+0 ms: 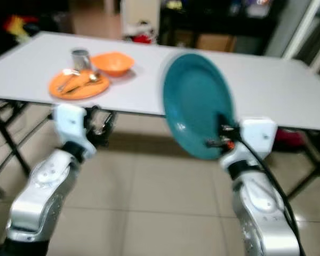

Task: Setting the table

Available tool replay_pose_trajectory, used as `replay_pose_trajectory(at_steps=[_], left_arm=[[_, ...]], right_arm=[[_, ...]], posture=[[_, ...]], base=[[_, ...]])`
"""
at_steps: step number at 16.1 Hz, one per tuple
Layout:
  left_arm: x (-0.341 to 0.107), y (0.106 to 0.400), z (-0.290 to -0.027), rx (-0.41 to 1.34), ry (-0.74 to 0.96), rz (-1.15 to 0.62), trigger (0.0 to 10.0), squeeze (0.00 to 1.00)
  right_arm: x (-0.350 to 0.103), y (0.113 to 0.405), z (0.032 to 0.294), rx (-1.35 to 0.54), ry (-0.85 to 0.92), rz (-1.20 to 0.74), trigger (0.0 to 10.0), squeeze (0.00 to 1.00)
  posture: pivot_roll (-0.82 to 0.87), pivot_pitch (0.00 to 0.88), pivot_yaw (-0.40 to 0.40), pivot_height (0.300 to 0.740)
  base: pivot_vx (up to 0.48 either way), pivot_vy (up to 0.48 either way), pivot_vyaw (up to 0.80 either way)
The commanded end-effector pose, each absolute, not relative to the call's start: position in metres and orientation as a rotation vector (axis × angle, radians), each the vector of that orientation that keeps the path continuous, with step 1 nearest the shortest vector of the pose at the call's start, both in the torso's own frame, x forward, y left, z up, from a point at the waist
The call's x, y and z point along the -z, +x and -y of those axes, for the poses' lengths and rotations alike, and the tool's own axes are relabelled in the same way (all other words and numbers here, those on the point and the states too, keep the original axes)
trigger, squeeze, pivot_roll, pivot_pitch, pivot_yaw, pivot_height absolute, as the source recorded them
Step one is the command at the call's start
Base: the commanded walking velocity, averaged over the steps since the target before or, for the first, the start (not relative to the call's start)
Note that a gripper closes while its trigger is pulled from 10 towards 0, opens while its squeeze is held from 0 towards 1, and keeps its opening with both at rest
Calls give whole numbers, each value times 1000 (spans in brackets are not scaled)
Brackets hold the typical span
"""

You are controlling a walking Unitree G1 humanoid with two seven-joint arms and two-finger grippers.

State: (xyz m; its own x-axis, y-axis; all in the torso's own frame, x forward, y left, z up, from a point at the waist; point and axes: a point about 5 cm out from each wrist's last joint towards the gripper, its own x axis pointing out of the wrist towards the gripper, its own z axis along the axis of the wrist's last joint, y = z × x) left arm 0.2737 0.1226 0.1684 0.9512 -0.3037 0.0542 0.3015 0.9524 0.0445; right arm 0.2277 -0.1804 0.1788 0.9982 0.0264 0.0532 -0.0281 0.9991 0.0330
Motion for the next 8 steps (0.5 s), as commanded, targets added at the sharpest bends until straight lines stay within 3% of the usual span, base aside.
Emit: replay_pose_trajectory(at_steps=[1, 8], left_arm=[[-171, 274, -131, 287, 57, 61, 10000, 0], [-168, 273, -132, 291, 70, 51, 10000, 0]], right_arm=[[-187, 228, 173, -62, 48, 100, 10000, 0], [-179, 229, 175, -55, 88, 65, 10000, 0]], posture=[[-20, 0, -58, 740], [-15, 0, -56, 740]], base=[[428, 0, 0], [426, 0, 0]])
